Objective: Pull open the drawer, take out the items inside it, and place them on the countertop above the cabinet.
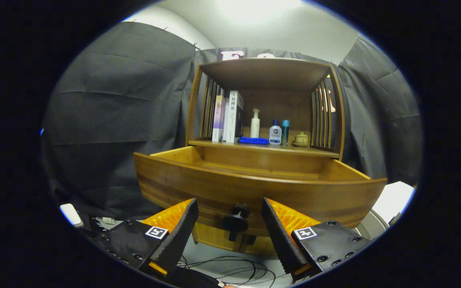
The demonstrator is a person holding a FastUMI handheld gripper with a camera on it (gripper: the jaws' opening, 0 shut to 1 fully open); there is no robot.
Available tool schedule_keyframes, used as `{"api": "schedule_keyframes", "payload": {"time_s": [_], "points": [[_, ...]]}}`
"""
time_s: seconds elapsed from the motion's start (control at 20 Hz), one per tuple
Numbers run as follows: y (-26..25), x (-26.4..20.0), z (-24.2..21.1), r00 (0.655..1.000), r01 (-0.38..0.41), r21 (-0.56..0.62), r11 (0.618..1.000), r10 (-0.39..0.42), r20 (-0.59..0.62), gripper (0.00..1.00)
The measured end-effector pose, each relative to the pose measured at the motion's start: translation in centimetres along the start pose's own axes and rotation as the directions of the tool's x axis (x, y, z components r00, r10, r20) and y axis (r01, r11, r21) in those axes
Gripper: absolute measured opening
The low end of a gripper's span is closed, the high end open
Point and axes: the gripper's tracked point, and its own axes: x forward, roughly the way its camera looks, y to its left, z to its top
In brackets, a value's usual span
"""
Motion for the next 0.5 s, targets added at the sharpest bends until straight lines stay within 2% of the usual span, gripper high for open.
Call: {"api": "schedule_keyframes", "payload": {"time_s": [0.15, 0.25, 0.5], "points": [[0.3, -0.1, 4.3, 0.998, -0.029, 0.020, 0.999, 0.028, 0.056, 0.98], [-0.1, 0.6, 7.1, 0.997, -0.046, 0.042, 0.998, 0.043, 0.070, 0.98], [-2.5, 4.9, 12.0, 0.999, -0.051, 0.058, 0.997, 0.051, 0.009, 0.98]]}}
